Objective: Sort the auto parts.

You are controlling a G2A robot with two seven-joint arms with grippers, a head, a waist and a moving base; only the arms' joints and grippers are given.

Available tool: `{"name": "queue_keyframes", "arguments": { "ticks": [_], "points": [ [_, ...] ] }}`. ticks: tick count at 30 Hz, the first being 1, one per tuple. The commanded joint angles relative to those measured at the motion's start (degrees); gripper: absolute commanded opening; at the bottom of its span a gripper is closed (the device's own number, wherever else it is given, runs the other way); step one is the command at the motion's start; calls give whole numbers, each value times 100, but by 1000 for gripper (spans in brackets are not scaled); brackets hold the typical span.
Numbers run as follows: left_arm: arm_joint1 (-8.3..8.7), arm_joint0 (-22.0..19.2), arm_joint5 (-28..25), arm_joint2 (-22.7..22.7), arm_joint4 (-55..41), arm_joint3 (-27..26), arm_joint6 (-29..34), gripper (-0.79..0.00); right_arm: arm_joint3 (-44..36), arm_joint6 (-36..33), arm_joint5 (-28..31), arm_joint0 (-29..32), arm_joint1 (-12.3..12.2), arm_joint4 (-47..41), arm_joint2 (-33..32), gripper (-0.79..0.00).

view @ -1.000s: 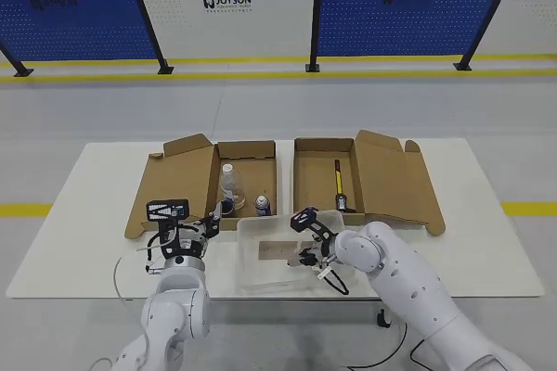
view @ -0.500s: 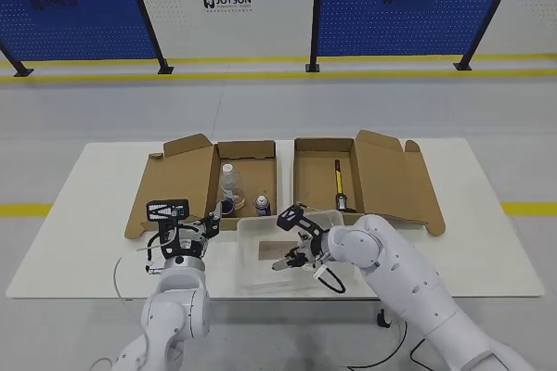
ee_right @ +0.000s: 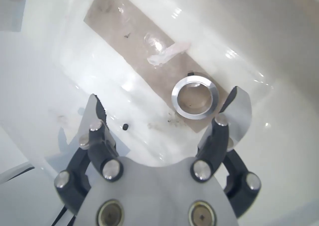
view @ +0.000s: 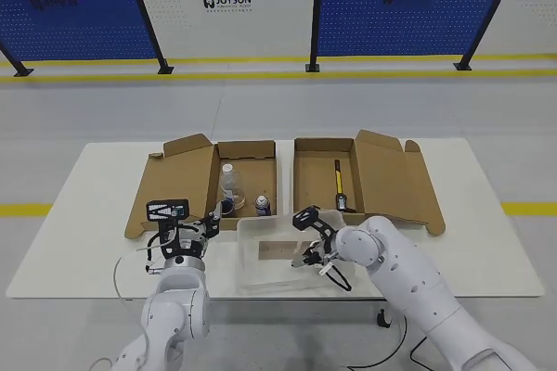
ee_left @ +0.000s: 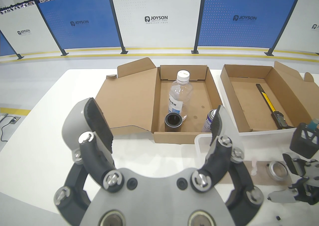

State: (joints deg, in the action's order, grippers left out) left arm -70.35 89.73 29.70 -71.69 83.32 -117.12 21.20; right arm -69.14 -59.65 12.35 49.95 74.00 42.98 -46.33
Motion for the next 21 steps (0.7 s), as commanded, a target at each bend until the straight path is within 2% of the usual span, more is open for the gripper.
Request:
{"name": "queue_keyframes", "arguments": {
  "ticks": [1, 8, 12, 14, 16, 17, 19, 20, 21],
  "points": [
    [0, 0, 0, 0, 0, 0, 0, 0, -31, -23, 28, -17, 22, -66, 49, -18],
    [0, 0, 0, 0, 0, 0, 0, 0, -319, -214, 62, -53, 70, -259, 165, -9],
    [0, 0, 0, 0, 0, 0, 0, 0, -377, -410, -155, -187, 45, 235, 184, -25],
    [0, 0, 0, 0, 0, 0, 0, 0, -358, -537, -221, -250, 39, 424, 204, -77],
    [0, 0, 0, 0, 0, 0, 0, 0, -296, -830, -177, -365, 45, 683, 314, -71],
    [0, 0, 0, 0, 0, 0, 0, 0, -267, -878, -192, -415, 56, 728, 343, -92],
    [0, 0, 0, 0, 0, 0, 0, 0, -162, -937, -195, -505, 81, 789, 393, -185],
    [0, 0, 0, 0, 0, 0, 0, 0, -98, -947, -200, -549, 94, 802, 410, -283],
    [0, 0, 0, 0, 0, 0, 0, 0, -34, -958, -195, -595, 107, 827, 432, -299]
  ]
}}
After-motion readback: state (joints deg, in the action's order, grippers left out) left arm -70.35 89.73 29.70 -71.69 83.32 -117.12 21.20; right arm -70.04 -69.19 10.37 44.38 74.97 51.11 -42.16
